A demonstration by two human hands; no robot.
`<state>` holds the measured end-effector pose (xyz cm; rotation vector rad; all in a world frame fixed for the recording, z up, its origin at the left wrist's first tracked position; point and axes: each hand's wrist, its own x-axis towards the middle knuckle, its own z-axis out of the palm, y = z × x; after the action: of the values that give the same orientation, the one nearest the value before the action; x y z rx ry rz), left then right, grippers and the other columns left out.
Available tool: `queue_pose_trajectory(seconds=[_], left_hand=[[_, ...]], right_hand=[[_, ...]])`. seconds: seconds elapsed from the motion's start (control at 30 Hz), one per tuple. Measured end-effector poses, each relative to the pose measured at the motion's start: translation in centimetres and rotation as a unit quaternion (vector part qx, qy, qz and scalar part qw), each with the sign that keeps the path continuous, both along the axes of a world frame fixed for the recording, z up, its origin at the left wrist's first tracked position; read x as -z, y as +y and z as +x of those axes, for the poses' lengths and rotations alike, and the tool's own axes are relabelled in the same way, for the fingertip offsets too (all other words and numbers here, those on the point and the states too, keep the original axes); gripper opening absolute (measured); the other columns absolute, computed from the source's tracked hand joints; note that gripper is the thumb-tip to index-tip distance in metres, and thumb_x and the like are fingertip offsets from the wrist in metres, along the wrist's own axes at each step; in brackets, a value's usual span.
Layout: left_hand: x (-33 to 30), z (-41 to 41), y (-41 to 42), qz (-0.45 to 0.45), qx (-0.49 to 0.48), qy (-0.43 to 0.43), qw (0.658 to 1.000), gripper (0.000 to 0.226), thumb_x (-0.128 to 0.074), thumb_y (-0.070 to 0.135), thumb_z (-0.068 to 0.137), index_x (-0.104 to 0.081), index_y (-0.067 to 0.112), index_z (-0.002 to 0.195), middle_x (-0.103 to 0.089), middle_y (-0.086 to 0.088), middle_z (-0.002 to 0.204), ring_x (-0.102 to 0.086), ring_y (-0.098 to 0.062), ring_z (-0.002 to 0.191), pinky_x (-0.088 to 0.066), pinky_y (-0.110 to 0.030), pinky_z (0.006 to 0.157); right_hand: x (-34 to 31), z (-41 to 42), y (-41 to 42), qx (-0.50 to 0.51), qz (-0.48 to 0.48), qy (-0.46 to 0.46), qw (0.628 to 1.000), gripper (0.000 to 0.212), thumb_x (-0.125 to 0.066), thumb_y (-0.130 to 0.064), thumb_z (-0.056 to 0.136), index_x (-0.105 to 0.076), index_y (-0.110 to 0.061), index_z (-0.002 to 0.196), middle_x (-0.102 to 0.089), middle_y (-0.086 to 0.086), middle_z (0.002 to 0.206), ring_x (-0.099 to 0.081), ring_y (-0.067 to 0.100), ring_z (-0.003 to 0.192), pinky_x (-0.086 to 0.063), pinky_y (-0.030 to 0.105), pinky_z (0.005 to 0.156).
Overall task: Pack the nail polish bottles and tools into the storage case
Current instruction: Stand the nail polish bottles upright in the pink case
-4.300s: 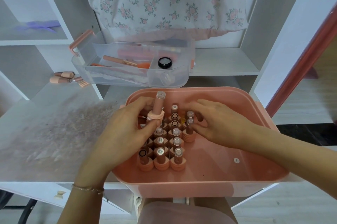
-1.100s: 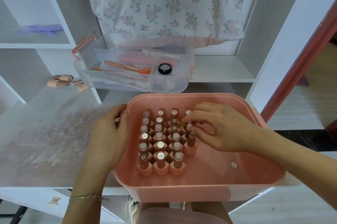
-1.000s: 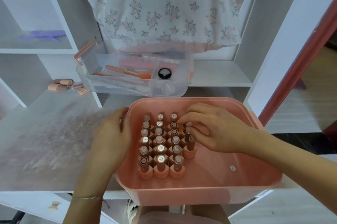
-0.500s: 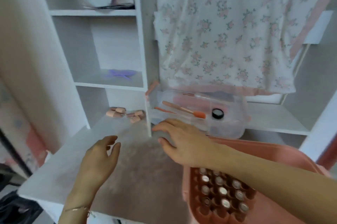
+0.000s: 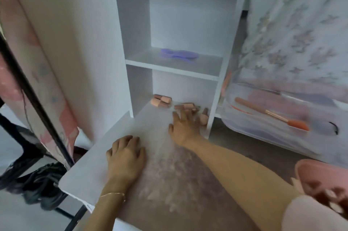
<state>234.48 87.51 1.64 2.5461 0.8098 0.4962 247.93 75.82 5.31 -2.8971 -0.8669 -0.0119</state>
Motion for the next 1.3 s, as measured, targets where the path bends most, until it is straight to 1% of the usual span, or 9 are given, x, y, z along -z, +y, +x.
queue_pose_trajectory(seconds=[0.07, 0.27, 0.47, 0.6, 0.73, 0.87, 1.03, 1.13, 1.3], left_hand=[[0.9, 0.2, 0.3, 0.002, 0.0, -0.008, 1.0, 0.041, -0.053, 0.037, 0.087, -0.054, 0.024, 0.126, -0.046, 0.002, 0.135, -0.031, -0.02, 0.129, -0.02, -0.036, 0.102], [1.5, 0.4, 1.1, 0.0, -0.004, -0.036, 0.999, 0.036, -0.056, 0.036, 0.086, -0.058, 0.025, 0.12, -0.049, 0.004, 0.13, -0.034, -0.018, 0.127, -0.021, -0.035, 0.1], [1.0, 0.4, 1.1, -0.03, -0.006, -0.048, 0.998, 0.032, -0.052, 0.031, 0.09, -0.059, 0.024, 0.12, -0.051, 0.004, 0.131, -0.035, -0.019, 0.127, -0.023, -0.034, 0.1], [0.5, 0.2, 0.9, -0.06, -0.008, -0.073, 0.996, 0.03, -0.048, 0.025, 0.093, -0.059, 0.021, 0.12, -0.057, -0.001, 0.128, -0.041, -0.023, 0.124, -0.027, -0.033, 0.098], [0.4, -0.1, 0.8, -0.074, 0.016, -0.085, 0.994, 0.026, -0.046, 0.033, 0.093, -0.063, 0.028, 0.111, -0.06, 0.002, 0.122, -0.044, -0.02, 0.12, -0.026, -0.031, 0.097], [1.1, -0.2, 0.8, 0.02, 0.05, -0.022, 0.998, 0.039, -0.045, 0.054, 0.087, -0.058, 0.033, 0.117, -0.051, 0.011, 0.126, -0.035, -0.013, 0.123, -0.016, -0.028, 0.095], [1.8, -0.1, 1.1, 0.055, 0.046, -0.015, 0.997, 0.039, -0.046, 0.048, 0.09, -0.056, 0.027, 0.121, -0.049, 0.002, 0.121, -0.036, -0.02, 0.116, -0.022, -0.032, 0.093], [1.9, -0.1, 1.1, 0.032, 0.054, -0.028, 0.998, 0.037, -0.052, 0.039, 0.089, -0.055, 0.023, 0.122, -0.052, -0.001, 0.118, -0.041, -0.022, 0.112, -0.026, -0.032, 0.09], [1.0, -0.5, 1.1, -0.117, 0.036, -0.136, 0.983, 0.026, -0.059, 0.022, 0.088, -0.047, 0.021, 0.111, -0.063, 0.005, 0.087, -0.059, -0.028, 0.092, -0.04, -0.034, 0.077]], right_hand=[[0.8, 1.9, 0.6, 0.055, 0.006, -0.028, 0.998, 0.053, -0.031, -0.034, 0.095, -0.019, -0.016, 0.143, -0.005, 0.015, 0.153, 0.002, 0.04, 0.139, 0.008, 0.062, 0.107], [2.2, 2.9, 1.6, 0.123, 0.025, -0.002, 0.992, 0.054, -0.027, -0.036, 0.095, -0.019, -0.013, 0.144, -0.007, 0.022, 0.152, -0.006, 0.042, 0.138, -0.002, 0.05, 0.113], [3.3, -3.1, 2.0, -0.001, 0.079, -0.04, 0.996, 0.045, -0.036, -0.035, 0.09, -0.041, -0.014, 0.129, -0.03, 0.015, 0.144, -0.014, 0.036, 0.138, -0.013, 0.044, 0.11], [2.7, -5.7, 2.3, -0.126, 0.155, -0.052, 0.979, 0.036, -0.04, -0.034, 0.089, -0.056, -0.014, 0.114, -0.049, 0.006, 0.129, -0.036, 0.027, 0.125, -0.027, 0.038, 0.1], [2.5, -5.8, 1.6, -0.114, 0.24, -0.022, 0.964, 0.032, -0.042, -0.024, 0.091, -0.056, -0.011, 0.116, -0.049, 0.007, 0.127, -0.041, 0.024, 0.119, -0.035, 0.037, 0.095], [2.6, -4.7, 0.9, 0.0, 0.147, 0.052, 0.988, 0.041, -0.041, -0.039, 0.09, -0.052, -0.014, 0.122, -0.049, 0.007, 0.126, -0.036, 0.026, 0.121, -0.031, 0.039, 0.097], [1.5, -4.8, 1.2, -0.059, 0.164, 0.157, 0.972, 0.017, -0.045, -0.029, 0.09, -0.051, -0.013, 0.085, -0.056, 0.012, 0.109, -0.047, 0.028, 0.108, -0.04, 0.034, 0.082], [0.7, -5.0, 1.2, -0.044, 0.222, 0.204, 0.952, 0.008, -0.044, -0.018, 0.09, -0.042, -0.011, 0.088, -0.06, 0.011, 0.114, -0.054, 0.023, 0.094, -0.033, 0.024, 0.066], [-1.6, -5.1, 0.4, 0.0, 0.318, 0.251, 0.914, 0.012, -0.046, -0.02, 0.089, -0.043, -0.011, 0.096, -0.053, 0.006, 0.099, -0.049, 0.018, 0.083, -0.037, 0.025, 0.062]])
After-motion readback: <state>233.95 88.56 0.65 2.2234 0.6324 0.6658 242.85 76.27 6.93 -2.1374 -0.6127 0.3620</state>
